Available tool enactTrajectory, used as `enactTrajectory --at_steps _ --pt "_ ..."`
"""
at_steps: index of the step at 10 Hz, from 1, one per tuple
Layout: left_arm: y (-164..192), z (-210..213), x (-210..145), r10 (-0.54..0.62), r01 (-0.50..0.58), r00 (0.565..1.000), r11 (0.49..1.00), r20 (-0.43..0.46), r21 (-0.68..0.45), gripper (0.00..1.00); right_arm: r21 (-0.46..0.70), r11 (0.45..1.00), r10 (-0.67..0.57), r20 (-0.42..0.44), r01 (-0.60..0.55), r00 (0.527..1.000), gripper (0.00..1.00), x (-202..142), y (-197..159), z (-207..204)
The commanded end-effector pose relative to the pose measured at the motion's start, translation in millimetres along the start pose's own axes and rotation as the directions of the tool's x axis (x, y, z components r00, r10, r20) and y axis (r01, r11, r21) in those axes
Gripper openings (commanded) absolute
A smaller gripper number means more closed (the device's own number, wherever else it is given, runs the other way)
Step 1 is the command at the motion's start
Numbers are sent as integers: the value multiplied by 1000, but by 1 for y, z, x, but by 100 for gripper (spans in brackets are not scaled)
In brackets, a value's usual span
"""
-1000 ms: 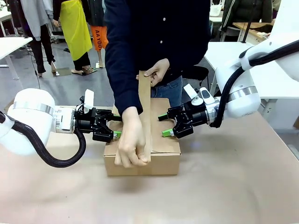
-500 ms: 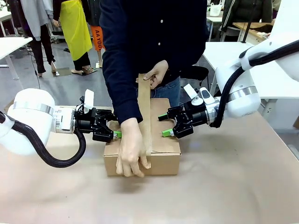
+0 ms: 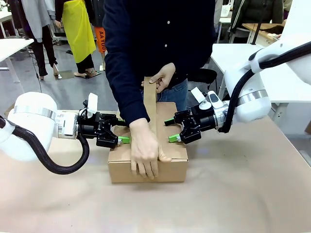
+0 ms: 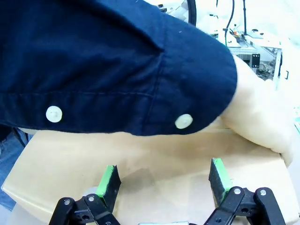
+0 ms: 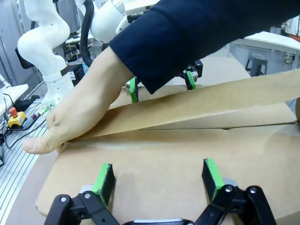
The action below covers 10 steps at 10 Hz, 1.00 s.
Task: Pack the gift set into the box.
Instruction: Press and hold the closed box until the human finishes sealing it.
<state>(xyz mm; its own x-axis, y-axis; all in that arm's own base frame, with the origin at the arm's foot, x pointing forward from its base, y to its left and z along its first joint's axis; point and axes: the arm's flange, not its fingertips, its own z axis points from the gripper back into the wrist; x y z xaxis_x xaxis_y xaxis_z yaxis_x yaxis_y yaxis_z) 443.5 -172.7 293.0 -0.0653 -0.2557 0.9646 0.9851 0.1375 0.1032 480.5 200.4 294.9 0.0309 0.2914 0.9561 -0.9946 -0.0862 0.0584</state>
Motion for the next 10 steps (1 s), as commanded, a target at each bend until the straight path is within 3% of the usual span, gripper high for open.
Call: enactTrajectory --at_steps 1,10 --pt "-2 0 -2 -2 2 1000 1000 -2 -3 100 2 1000 2 2 -2 1000 100 2 0 0" --pt "-2 0 -2 -2 2 1000 1000 -2 -3 100 2 1000 2 2 -2 1000 100 2 0 0"
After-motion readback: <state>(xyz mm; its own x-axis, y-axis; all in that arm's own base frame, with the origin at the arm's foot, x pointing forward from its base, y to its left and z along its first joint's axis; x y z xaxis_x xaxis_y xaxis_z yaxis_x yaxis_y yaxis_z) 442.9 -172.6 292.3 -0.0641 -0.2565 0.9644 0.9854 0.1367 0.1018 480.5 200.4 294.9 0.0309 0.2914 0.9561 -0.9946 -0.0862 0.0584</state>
